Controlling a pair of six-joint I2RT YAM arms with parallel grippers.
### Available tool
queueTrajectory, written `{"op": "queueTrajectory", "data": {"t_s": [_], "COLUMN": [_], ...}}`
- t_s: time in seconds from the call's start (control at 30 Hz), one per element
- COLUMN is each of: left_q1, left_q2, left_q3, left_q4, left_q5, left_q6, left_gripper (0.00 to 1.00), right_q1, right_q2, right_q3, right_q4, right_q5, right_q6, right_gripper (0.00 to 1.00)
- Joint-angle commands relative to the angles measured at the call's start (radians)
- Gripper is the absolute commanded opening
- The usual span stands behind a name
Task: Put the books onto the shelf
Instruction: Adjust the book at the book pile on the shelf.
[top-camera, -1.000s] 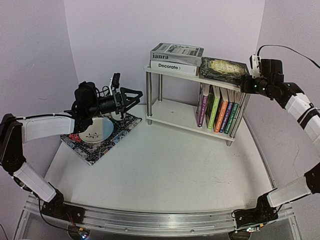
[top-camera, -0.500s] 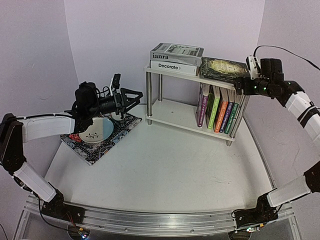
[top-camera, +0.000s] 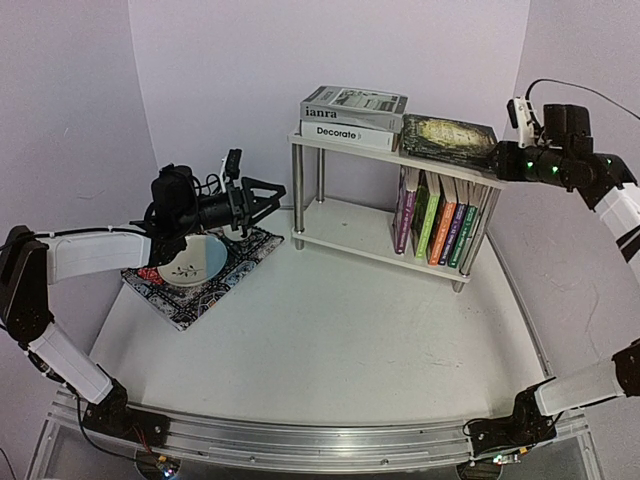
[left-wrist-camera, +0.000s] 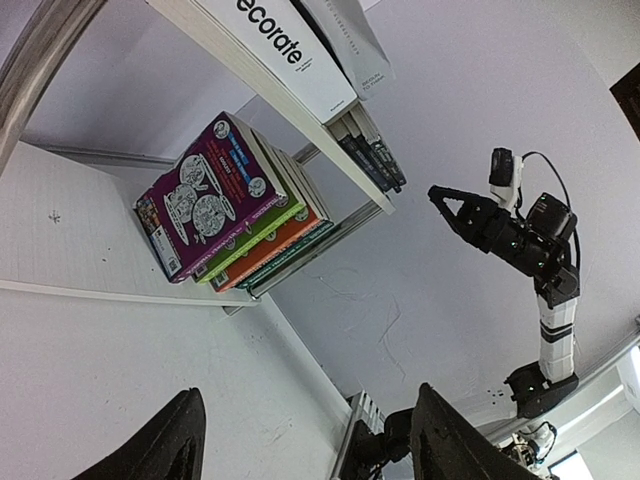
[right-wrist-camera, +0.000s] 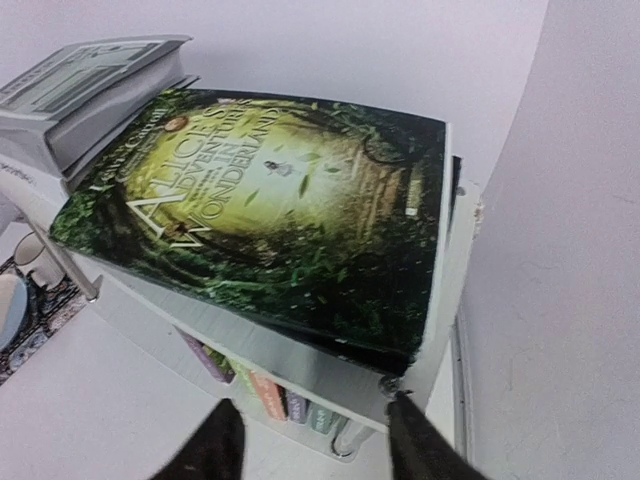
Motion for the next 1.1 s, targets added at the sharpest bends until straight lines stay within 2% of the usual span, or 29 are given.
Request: {"op": "queueTrajectory", "data": {"t_s": [0.0,0.03,0.07,0.27,0.43,0.83,1.07], "left_q1": [0.006,0.006,0.006,0.006,0.007,0.015,0.019], "left_q2": [-0.011,-0.013,-0.013,-0.028,-0.039,-0.032,-0.026], "left_q3": [0.013,0.012,0.011,-0.001,-0.007,-0.007,0.0], "left_q4": [0.007,0.007,0.007,0.007,0.006,0.004,0.002], "left_q5": [0.022,0.023,0.023,0.019,0.017,0.026,0.036], "left_q6": [-0.001,-0.002,-0.003,-0.001,0.004,0.005,0.002], "left_gripper": [0.72,0.72,0.72,0.72,0.72,0.72,0.72], "right_q1": [0.0,0.0,0.001,0.003,0.03,0.15,0.167], "right_q2": [0.014,0.023,0.036,0.098,0.152,0.259,0.31], "right_q3": [0.031,0.029,0.028,0.023,0.032,0.081,0.109], "right_q4": [-0.011,0.001,0.014,0.113,0.165,0.209,0.248], "right_q5": [-0.204,-0.232,-0.261,-0.372,-0.39,-0.213,-0.171], "right_q6": [0.147,0.169,0.185,0.265,0.296,0.251,0.252], "right_gripper": [0.14,0.02,0.0,0.0,0.0,0.0,0.0]}}
